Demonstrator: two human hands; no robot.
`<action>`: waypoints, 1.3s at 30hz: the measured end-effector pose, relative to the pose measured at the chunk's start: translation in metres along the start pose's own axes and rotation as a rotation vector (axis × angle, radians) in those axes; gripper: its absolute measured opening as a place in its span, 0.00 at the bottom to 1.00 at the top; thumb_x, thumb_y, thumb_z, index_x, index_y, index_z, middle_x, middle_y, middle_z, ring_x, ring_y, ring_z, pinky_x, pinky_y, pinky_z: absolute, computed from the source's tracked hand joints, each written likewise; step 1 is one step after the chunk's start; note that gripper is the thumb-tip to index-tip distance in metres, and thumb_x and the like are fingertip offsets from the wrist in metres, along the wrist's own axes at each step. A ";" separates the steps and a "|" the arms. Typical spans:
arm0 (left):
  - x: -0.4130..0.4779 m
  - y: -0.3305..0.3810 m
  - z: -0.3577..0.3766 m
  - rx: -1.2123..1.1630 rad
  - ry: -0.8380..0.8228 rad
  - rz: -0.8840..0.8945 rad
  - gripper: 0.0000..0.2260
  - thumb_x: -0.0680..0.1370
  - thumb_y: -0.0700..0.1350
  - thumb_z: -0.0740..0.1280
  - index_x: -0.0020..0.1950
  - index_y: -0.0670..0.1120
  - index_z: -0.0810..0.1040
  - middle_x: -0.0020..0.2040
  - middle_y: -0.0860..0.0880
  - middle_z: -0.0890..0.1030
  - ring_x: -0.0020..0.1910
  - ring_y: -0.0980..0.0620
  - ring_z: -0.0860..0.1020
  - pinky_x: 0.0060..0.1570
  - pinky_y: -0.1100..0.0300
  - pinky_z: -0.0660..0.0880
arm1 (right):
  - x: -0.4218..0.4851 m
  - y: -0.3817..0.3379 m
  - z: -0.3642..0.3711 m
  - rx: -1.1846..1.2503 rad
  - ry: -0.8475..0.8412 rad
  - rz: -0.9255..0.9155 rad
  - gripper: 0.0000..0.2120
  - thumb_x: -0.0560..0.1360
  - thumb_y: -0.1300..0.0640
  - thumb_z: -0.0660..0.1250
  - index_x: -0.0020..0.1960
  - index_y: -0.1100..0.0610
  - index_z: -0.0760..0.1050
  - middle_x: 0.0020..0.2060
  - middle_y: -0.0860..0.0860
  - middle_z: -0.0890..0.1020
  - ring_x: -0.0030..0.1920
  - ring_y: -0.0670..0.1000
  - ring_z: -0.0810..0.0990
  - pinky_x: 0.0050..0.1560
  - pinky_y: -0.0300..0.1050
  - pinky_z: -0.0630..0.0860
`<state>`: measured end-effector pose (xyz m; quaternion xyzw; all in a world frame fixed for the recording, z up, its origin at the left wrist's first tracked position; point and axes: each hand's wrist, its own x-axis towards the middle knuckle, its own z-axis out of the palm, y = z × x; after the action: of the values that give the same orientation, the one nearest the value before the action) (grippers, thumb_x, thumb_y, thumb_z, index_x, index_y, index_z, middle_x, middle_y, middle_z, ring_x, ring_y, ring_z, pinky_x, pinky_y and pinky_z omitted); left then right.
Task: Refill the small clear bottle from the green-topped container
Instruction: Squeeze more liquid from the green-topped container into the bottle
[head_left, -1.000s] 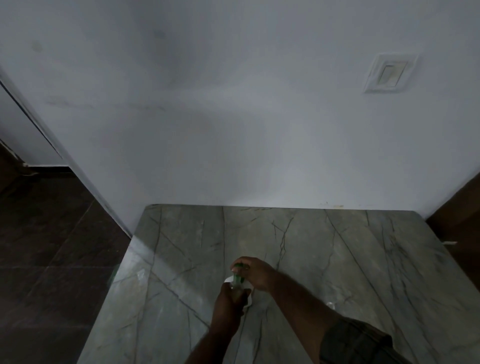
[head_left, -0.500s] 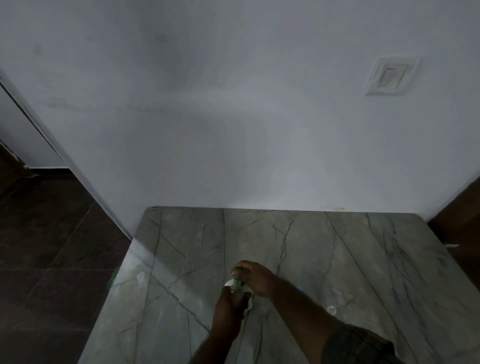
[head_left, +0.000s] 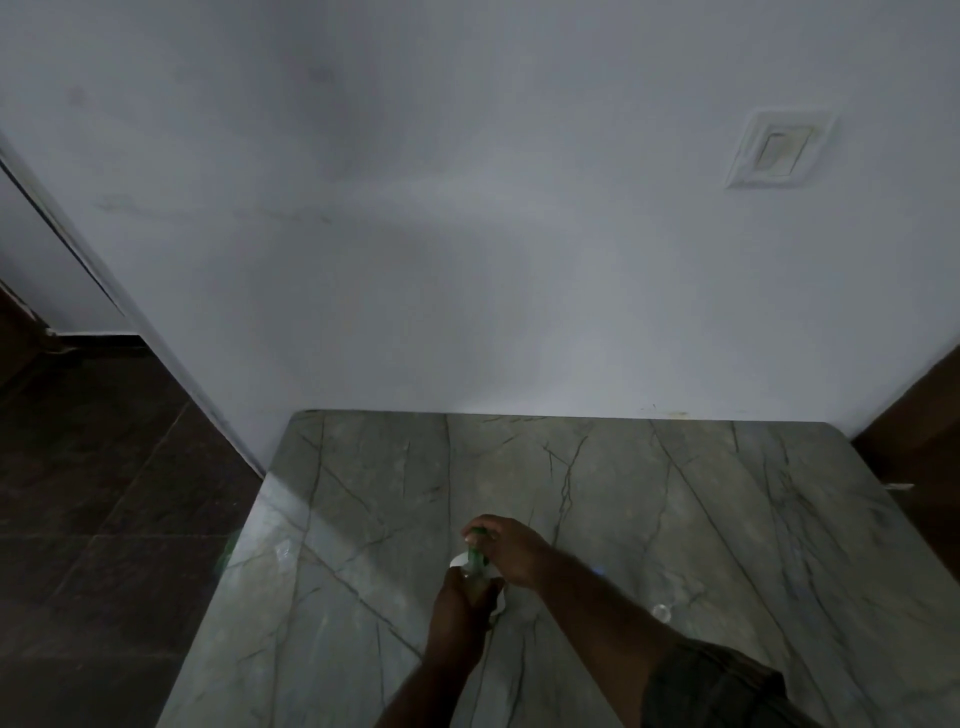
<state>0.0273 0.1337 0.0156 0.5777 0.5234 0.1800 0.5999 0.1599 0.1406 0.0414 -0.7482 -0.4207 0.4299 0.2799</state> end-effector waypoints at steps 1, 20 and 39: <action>0.000 -0.001 0.000 -0.014 0.000 -0.004 0.07 0.78 0.43 0.67 0.56 0.48 0.74 0.45 0.44 0.84 0.41 0.48 0.82 0.33 0.62 0.77 | 0.000 0.001 0.002 0.006 0.011 0.005 0.12 0.80 0.51 0.62 0.59 0.53 0.78 0.57 0.51 0.81 0.54 0.49 0.79 0.40 0.30 0.71; 0.000 -0.010 0.001 -0.025 0.008 -0.052 0.04 0.79 0.42 0.66 0.53 0.46 0.76 0.42 0.46 0.84 0.31 0.58 0.81 0.26 0.69 0.74 | -0.004 0.003 0.004 0.001 -0.008 0.052 0.12 0.80 0.52 0.63 0.60 0.54 0.78 0.59 0.51 0.81 0.52 0.48 0.78 0.40 0.34 0.72; -0.003 -0.009 0.001 -0.032 0.002 -0.039 0.05 0.79 0.41 0.66 0.55 0.45 0.76 0.43 0.45 0.84 0.34 0.55 0.82 0.28 0.66 0.75 | -0.004 0.003 0.004 -0.049 -0.009 0.029 0.12 0.80 0.50 0.63 0.59 0.54 0.78 0.59 0.52 0.80 0.57 0.51 0.78 0.44 0.38 0.71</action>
<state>0.0234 0.1283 0.0084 0.5575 0.5322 0.1773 0.6119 0.1563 0.1362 0.0388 -0.7590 -0.4214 0.4269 0.2532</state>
